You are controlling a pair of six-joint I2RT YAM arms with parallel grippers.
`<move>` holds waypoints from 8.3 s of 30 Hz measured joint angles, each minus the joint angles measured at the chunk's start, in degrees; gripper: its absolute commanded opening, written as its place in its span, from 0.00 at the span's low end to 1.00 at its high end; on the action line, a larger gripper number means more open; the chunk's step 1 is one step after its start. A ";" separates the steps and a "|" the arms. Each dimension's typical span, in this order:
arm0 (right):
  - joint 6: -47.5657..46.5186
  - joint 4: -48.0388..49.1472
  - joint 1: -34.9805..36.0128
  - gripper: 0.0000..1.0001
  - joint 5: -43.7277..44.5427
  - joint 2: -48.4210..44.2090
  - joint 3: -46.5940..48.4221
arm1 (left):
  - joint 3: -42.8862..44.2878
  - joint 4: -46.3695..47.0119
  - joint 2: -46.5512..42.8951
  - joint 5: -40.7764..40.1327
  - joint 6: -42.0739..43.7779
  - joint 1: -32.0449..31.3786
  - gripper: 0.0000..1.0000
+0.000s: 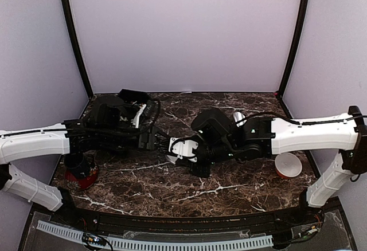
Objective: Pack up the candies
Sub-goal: Pass from the left arm to the right, then pass from the right arm to the left, then place the box lid at the center of the board, then pick up the box lid from the center of the board.
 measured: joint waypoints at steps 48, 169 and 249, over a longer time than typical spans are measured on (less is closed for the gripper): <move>19.52 5.25 -13.97 0.00 -59.74 -0.55 -3.26 | 6.86 -22.05 -0.87 15.02 68.19 -5.77 0.59; 37.51 18.93 -39.01 0.98 -8.81 11.78 -2.08 | 11.72 -13.22 7.76 -17.49 17.03 -0.63 0.99; 2.29 6.97 -9.46 0.98 -13.03 2.08 -20.74 | -26.08 24.48 -8.28 -25.53 20.06 4.66 0.99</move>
